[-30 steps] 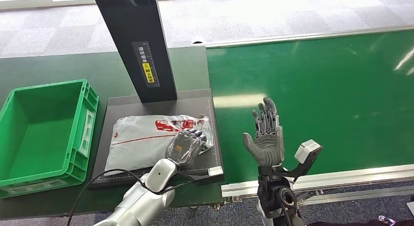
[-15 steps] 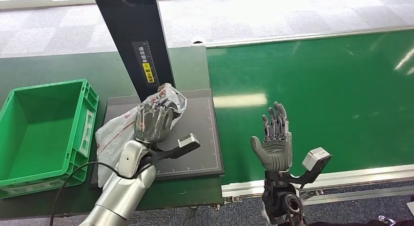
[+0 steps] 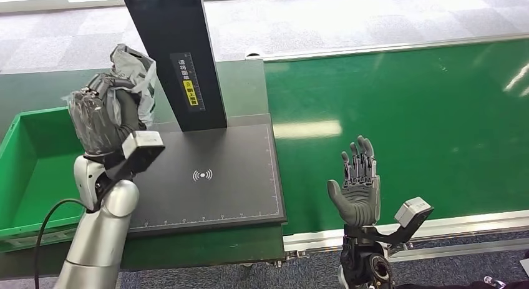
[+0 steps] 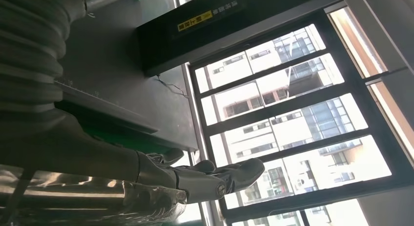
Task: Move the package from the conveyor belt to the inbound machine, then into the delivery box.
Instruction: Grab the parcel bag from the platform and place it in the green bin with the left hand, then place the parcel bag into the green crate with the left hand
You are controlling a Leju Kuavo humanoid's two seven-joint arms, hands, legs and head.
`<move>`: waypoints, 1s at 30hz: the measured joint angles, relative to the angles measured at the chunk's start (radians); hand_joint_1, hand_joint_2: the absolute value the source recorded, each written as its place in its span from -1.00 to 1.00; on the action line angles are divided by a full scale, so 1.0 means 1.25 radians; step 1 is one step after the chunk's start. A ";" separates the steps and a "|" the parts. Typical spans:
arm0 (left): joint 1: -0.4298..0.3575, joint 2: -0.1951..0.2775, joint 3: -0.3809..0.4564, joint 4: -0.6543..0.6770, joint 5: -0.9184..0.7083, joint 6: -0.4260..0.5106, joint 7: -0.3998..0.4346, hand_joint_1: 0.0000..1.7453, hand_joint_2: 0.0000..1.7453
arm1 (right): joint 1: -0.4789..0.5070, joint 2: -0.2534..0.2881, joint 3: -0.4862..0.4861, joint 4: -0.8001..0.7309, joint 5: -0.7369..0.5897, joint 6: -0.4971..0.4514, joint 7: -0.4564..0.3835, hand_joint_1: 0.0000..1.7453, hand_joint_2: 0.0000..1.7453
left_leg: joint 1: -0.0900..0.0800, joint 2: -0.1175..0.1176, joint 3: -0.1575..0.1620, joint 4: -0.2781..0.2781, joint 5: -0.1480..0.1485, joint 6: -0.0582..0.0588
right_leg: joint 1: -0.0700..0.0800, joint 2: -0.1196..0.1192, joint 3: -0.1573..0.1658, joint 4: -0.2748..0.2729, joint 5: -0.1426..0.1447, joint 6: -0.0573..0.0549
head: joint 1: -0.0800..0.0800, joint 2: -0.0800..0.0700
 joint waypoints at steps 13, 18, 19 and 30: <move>-0.323 0.123 0.226 0.599 -0.092 0.076 0.080 1.00 1.00 | -0.015 0.001 0.033 0.000 0.002 -0.001 0.012 -1.00 1.00 | 0.000 0.001 0.000 0.000 0.001 0.000 | 0.001 0.001 -0.001 0.001 0.001 -0.001 | 0.000 0.000; -0.344 0.153 0.275 0.669 -0.224 0.086 0.156 1.00 1.00 | -0.015 0.001 0.043 0.000 0.002 -0.003 0.015 -1.00 1.00 | 0.000 0.001 -0.001 0.000 0.000 0.000 | 0.001 0.001 -0.002 0.001 0.001 -0.001 | 0.000 0.000; -0.345 0.157 0.285 0.675 -0.245 0.087 0.165 1.00 1.00 | -0.015 0.001 0.044 0.000 0.002 -0.003 0.015 -1.00 1.00 | 0.000 0.001 -0.001 0.000 0.000 0.000 | 0.001 0.001 -0.002 0.001 0.001 -0.001 | 0.000 0.000; -0.367 0.169 0.386 0.753 -0.338 0.087 0.180 -1.00 1.00 | -0.015 0.001 0.062 0.002 0.002 -0.025 0.017 -1.00 1.00 | 0.000 0.001 -0.001 0.000 0.000 0.000 | 0.001 0.001 -0.002 0.001 0.001 -0.001 | 0.000 0.000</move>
